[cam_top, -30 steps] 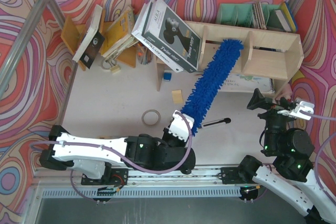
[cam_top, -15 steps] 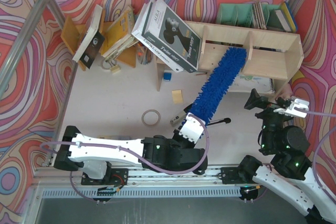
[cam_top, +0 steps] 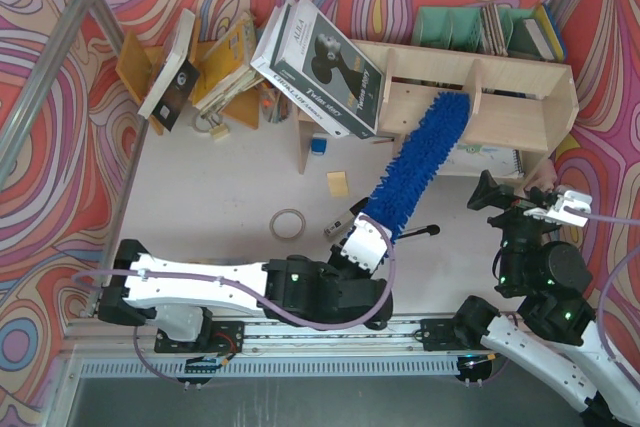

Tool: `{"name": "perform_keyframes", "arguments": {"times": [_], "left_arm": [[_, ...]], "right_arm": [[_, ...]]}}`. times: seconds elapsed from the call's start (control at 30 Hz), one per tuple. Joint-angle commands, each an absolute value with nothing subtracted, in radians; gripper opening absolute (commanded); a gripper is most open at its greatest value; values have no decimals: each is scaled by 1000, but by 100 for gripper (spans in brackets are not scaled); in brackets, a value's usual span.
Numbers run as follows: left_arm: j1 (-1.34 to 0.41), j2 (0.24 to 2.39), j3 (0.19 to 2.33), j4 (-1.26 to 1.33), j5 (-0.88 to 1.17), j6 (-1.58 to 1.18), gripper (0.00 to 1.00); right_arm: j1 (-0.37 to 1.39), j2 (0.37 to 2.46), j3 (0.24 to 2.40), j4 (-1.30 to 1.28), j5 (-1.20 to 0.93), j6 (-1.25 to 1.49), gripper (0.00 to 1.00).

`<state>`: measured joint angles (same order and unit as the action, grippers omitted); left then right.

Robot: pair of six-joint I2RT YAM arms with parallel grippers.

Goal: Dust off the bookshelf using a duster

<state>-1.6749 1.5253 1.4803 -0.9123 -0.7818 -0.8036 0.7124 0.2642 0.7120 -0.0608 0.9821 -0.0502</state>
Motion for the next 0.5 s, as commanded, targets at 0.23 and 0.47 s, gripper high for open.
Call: {"name": "perform_keyframes", "arguments": {"times": [0.23, 0.47], "left_arm": [[-1614, 1503, 1591, -810, -790, -663, 0], [-1598, 1512, 1513, -825, -757, -741, 0]], "right_arm": [[710, 230, 731, -67, 977, -36, 99], [710, 235, 729, -60, 966, -39, 99]]}}
